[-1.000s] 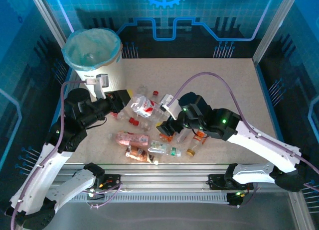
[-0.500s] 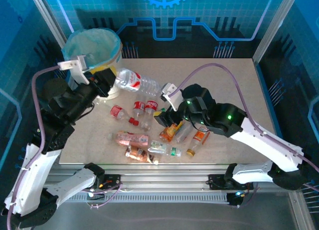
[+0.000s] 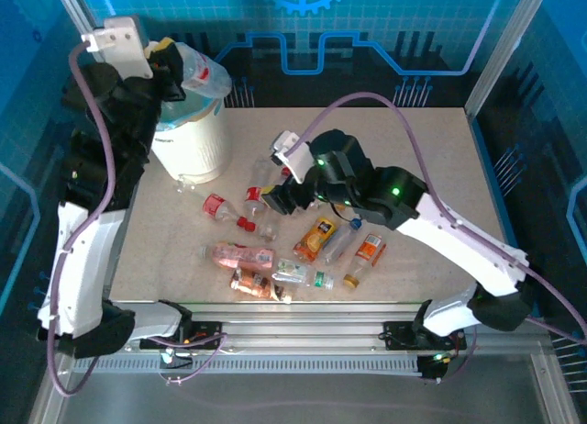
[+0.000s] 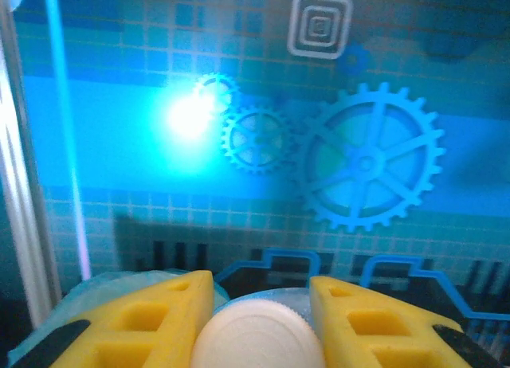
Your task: Put the plastic bottles in the bin
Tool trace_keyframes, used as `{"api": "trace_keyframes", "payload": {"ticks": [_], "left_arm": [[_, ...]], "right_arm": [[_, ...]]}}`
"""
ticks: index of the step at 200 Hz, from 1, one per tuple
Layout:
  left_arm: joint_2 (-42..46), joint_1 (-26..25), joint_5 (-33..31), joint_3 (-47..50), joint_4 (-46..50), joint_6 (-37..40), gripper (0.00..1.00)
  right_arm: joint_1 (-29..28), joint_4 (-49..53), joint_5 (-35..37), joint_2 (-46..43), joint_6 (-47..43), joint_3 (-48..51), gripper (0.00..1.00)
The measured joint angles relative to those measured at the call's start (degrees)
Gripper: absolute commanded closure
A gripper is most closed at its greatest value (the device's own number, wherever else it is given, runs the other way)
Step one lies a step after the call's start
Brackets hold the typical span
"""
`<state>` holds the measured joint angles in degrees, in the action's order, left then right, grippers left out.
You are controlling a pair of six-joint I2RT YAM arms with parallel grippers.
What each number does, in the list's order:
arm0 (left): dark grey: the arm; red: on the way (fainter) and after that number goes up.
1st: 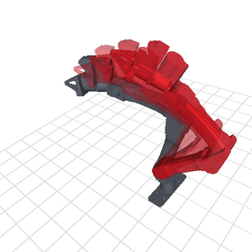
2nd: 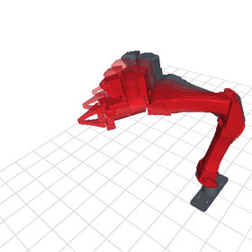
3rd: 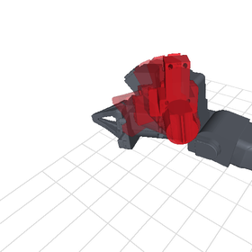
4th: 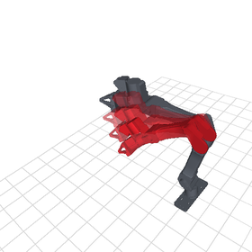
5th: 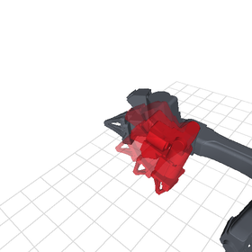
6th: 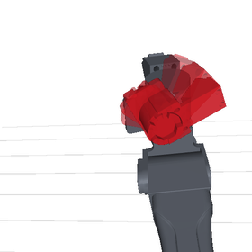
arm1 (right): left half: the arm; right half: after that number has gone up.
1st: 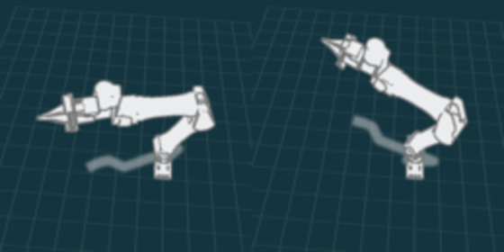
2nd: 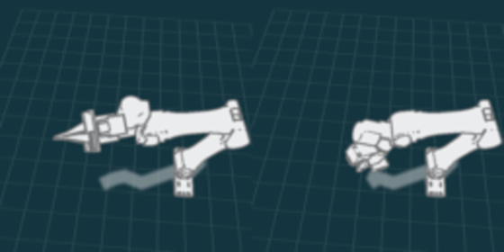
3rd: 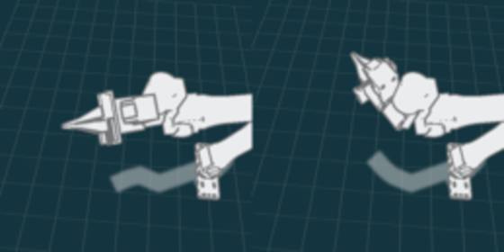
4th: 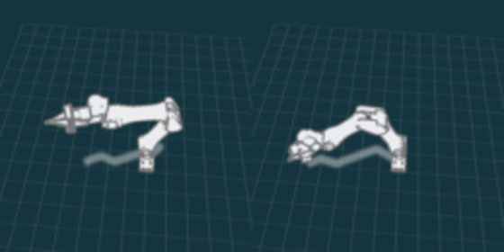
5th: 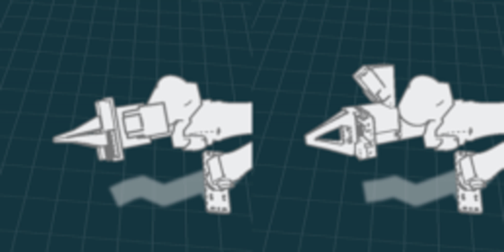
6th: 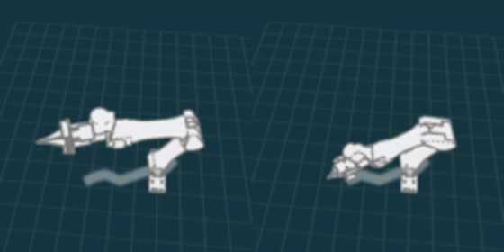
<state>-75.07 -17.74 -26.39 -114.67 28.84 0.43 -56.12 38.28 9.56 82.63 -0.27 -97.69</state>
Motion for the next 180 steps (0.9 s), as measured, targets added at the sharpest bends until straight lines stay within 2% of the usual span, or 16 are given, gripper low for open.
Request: {"api": "trace_keyframes", "payload": {"ticks": [35, 68, 102, 132, 180], "left_arm": [[-5.9, 8.7, 2.4, -3.8, 3.8, -0.9, 1.00], [-10.8, 17.6, 6.9, -3.8, 6.9, -3.6, 1.00], [-14.6, 24.7, 11.4, -3.8, 8.7, -5.7, 1.00], [-17.0, 27.7, 14.6, -3.7, 9.5, -6.3, 1.00], [-19.7, 28.0, 17.7, -2.5, 10.0, -4.6, 1.00]], "right_arm": [[0.0, 1.7, -1.9, 5.6, -0.9, -4.0, 0.16], [0.6, 2.2, -2.5, 7.4, -1.3, -4.0, 0.16], [1.9, 2.2, -3.0, 8.6, -1.7, -4.0, 0.16], [2.2, 3.1, -3.1, 10.8, -1.9, -4.0, 0.16], [2.2, 3.8, -3.2, 11.3, -1.9, -4.0, 0.16]]}}
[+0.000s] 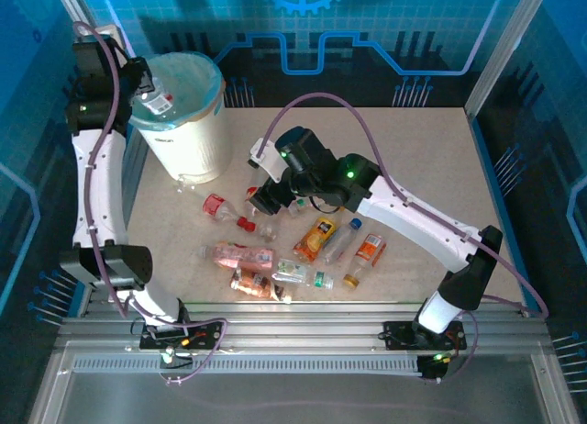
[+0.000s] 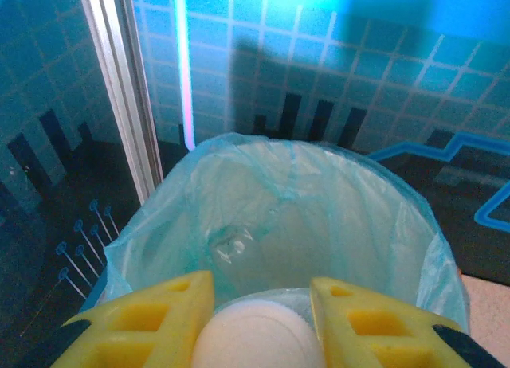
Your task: Put the plastic bottles in the bin
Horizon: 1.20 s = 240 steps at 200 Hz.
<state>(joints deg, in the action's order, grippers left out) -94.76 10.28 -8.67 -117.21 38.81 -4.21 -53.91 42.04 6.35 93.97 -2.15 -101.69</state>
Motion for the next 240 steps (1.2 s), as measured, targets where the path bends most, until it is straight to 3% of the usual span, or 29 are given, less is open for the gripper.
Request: {"api": "trace_keyframes", "payload": {"ticks": [30, 63, 87, 154, 212, 240], "left_arm": [[-2.4, 0.0, 1.5, 0.2, 0.1, 0.3, 1.00], [-5.3, 0.0, 3.5, 0.1, 1.7, 0.7, 0.85], [-7.1, 0.0, 4.6, 0.0, 3.7, 0.8, 0.69], [-6.3, 0.0, 5.6, 0.1, 4.3, 0.8, 0.60], [-3.0, 0.0, 6.2, 0.4, 4.3, 0.7, 0.58], [-2.8, 0.0, 6.7, 0.4, 4.3, 0.4, 0.44]], "right_arm": [[0.0, 0.2, -0.4, 0.3, 0.2, 0.0, 0.16], [0.0, 1.4, -0.6, 1.4, 0.5, -0.1, 0.16], [0.0, 2.0, -0.6, 1.8, 0.7, -0.2, 0.16], [-0.1, 3.5, -0.6, 1.8, 1.3, -1.1, 0.16], [-1.2, 4.0, 0.3, 1.5, 2.2, -1.0, 0.16], [-1.2, 4.2, 0.9, 0.5, 2.4, -0.6, 0.16]]}}
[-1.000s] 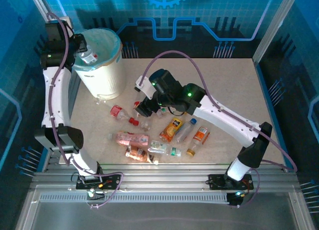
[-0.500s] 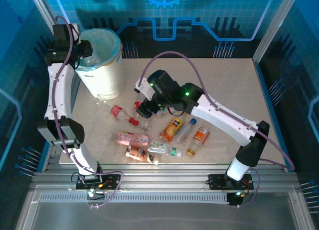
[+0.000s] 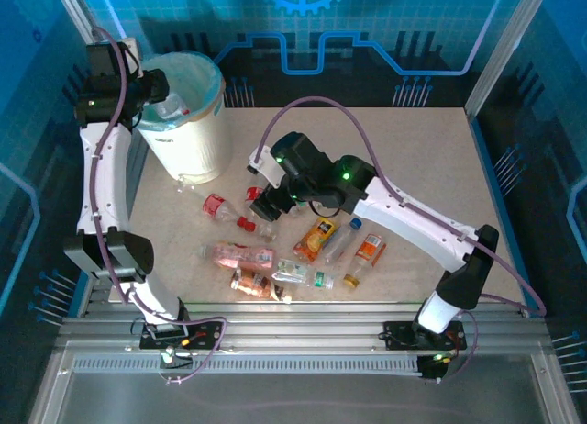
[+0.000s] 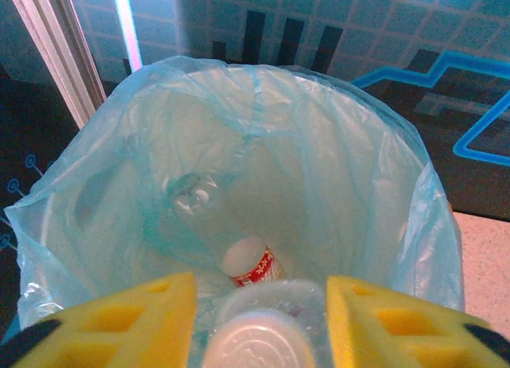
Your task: Put the plastic bottles in the bin
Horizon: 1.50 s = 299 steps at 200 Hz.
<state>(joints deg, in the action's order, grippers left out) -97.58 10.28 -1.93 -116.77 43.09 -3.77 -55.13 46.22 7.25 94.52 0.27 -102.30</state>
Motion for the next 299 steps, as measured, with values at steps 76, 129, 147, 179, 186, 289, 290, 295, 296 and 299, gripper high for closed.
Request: {"api": "trace_keyframes", "payload": {"ticks": [76, 129, 147, 179, 186, 289, 290, 295, 296, 299], "left_arm": [[0.2, 0.0, 0.8, 0.5, 0.0, -0.4, 0.28], [1.1, 0.0, 1.9, 0.5, 0.0, -0.4, 0.27], [2.2, 0.0, 2.2, 0.7, 0.0, -0.4, 0.27], [4.9, 0.0, 2.9, 0.9, 0.0, -0.8, 0.27], [5.4, 0.0, 3.1, 0.9, 0.0, -0.8, 0.27], [9.5, -4.2, 3.3, 0.9, 0.0, -0.6, 0.27], [9.6, -4.2, 3.3, 0.9, 0.0, -0.6, 0.27], [9.9, -4.6, 3.3, 0.9, 0.1, -0.6, 0.27], [10.0, -4.7, 3.3, 0.9, 0.1, -0.6, 0.27], [10.2, -4.9, 3.3, 0.9, 0.1, -0.5, 0.27]], "right_arm": [[-0.4, 1.0, 0.7, -0.4, 0.2, -0.2, 0.16], [-1.2, 1.4, 1.7, -0.4, 0.9, -0.2, 0.16], [-1.2, 1.4, 1.7, -0.4, 1.1, -0.2, 0.16], [-1.2, 1.9, 1.7, -0.4, 1.2, -0.2, 0.16], [-1.2, 1.9, 1.7, -0.4, 1.2, -0.2, 0.16], [-1.2, 1.9, 1.8, -0.4, 1.5, -0.1, 0.16], [-1.2, 1.9, 1.8, -0.4, 1.5, -0.1, 0.16], [-1.2, 1.9, 1.8, -0.4, 1.5, -0.1, 0.16], [-1.2, 1.9, 1.8, -0.4, 1.6, -0.1, 0.16], [-1.2, 1.8, 1.8, -0.4, 1.6, -0.1, 0.16]]}}
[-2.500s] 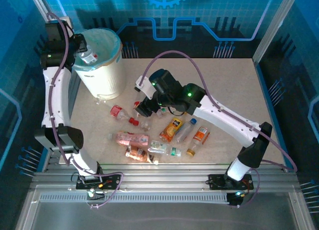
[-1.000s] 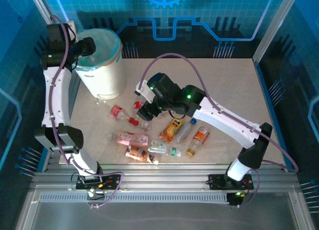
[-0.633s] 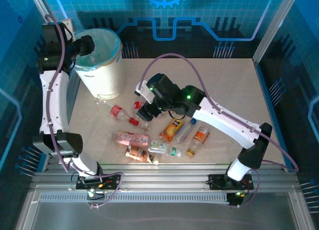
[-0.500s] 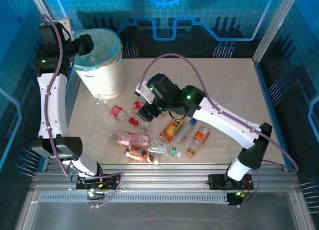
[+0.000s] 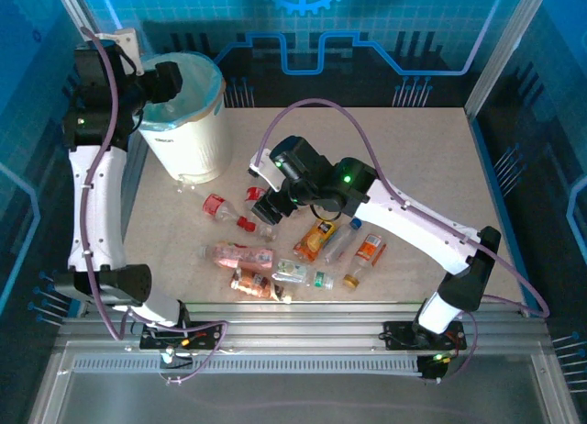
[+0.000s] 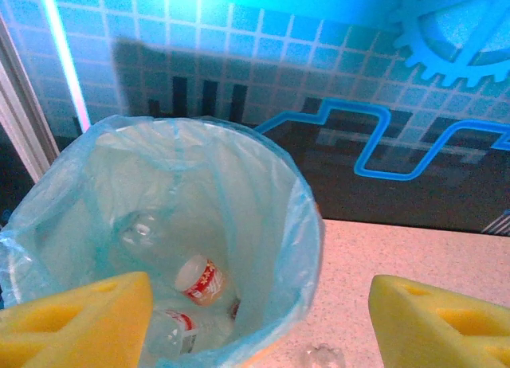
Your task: Put the plastic bottles in the bin
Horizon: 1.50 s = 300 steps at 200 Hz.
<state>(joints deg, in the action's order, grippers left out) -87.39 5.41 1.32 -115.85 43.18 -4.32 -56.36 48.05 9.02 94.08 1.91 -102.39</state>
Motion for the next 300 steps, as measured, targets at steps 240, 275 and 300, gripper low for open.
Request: {"api": "trace_keyframes", "payload": {"ticks": [240, 275, 300], "left_arm": [[27.7, -23.6, 2.5, 48.3, -8.8, 3.0, 0.25], [29.1, -23.6, 2.4, 53.2, -9.4, 3.0, 0.21], [29.9, -23.6, 1.7, 53.9, -10.3, 3.0, 0.21]], "right_arm": [[11.0, 0.1, -5.4, 18.0, 29.0, -0.1, 0.25], [8.6, 0.5, -4.5, 24.8, 32.8, -1.1, 0.23], [7.0, 0.5, -3.4, 28.8, 35.0, -2.5, 0.21]]}}
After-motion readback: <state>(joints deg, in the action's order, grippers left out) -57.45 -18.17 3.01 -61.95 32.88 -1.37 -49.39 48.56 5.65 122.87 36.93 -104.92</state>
